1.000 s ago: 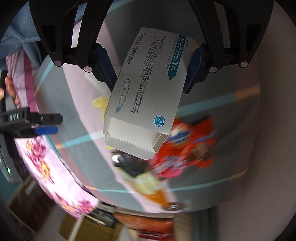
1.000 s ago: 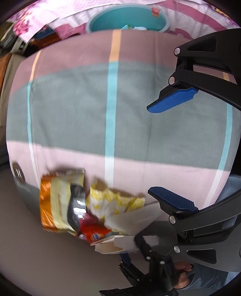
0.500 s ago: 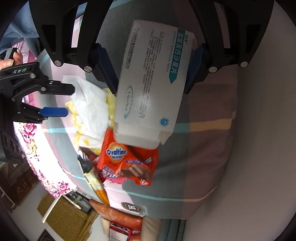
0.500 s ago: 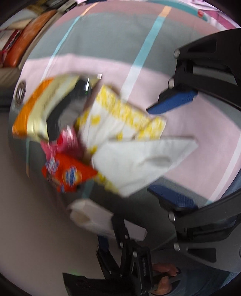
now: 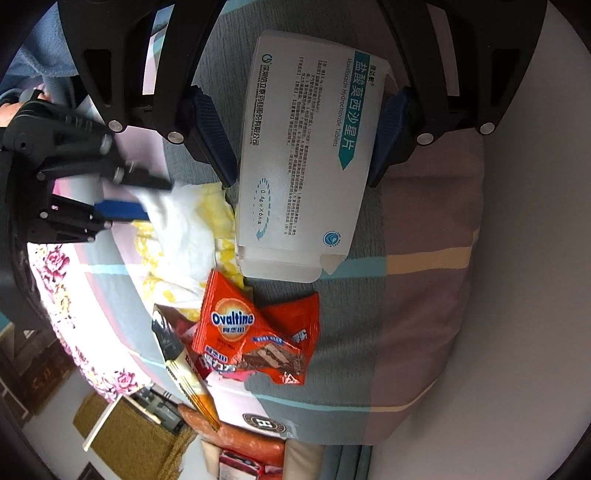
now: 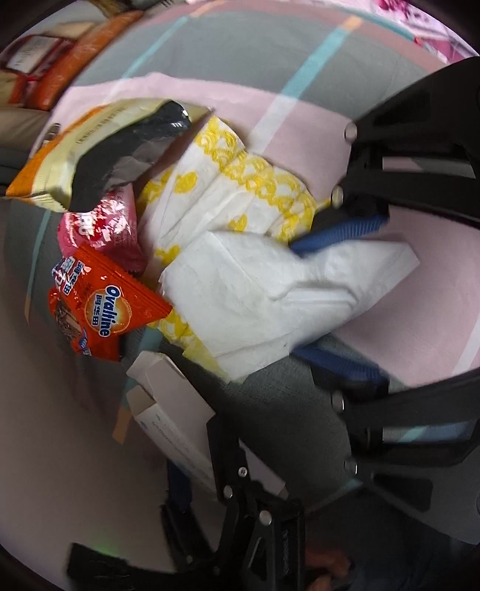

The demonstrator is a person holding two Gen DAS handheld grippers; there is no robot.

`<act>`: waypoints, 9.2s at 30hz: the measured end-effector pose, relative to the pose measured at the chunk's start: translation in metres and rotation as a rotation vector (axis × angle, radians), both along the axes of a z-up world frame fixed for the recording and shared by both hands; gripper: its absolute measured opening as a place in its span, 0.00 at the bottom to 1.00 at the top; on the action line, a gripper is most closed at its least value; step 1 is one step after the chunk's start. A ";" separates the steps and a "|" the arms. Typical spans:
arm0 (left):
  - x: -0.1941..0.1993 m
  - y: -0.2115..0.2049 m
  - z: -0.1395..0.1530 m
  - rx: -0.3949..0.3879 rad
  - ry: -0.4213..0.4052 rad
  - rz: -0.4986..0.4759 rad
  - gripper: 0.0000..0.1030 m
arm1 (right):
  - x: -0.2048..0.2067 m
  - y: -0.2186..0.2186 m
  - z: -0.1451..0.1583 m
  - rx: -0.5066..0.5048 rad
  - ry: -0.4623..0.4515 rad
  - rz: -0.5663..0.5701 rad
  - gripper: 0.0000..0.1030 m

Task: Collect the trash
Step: 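Grasp the white medicine box with the left gripper while the right gripper grasps the white tissue, then lift the medicine box and tissue and carry both toward the teal bin, then hold the medicine box and tissue over the teal bin and open both grippers, then move both tools back to the bed toward the snack wrappers, then grasp the red Ovaltine wrapper with the left gripper while the right gripper grasps the orange chip bag, then carry the Ovaltine wrapper and orange chip bag over the teal bin and open both grippers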

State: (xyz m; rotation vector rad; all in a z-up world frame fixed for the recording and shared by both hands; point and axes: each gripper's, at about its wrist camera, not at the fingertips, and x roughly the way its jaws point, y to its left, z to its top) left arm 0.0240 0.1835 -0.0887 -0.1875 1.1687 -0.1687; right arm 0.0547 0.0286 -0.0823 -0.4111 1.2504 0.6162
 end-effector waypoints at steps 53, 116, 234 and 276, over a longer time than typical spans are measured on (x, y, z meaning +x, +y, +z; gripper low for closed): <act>0.108 -0.425 0.041 0.095 -0.094 -0.525 0.65 | 0.019 -0.462 0.039 0.425 -0.095 -0.887 0.08; 0.147 -0.456 0.001 -0.004 0.019 -0.473 0.87 | 0.054 -0.516 0.019 0.356 -0.058 -1.015 0.46; 0.072 -0.161 0.042 -0.034 -0.107 -0.152 0.34 | 0.078 -0.210 0.097 0.337 -0.073 -0.434 0.24; 0.117 -0.493 0.028 0.055 -0.074 -0.606 0.35 | 0.021 -0.528 0.052 0.500 -0.156 -0.991 0.27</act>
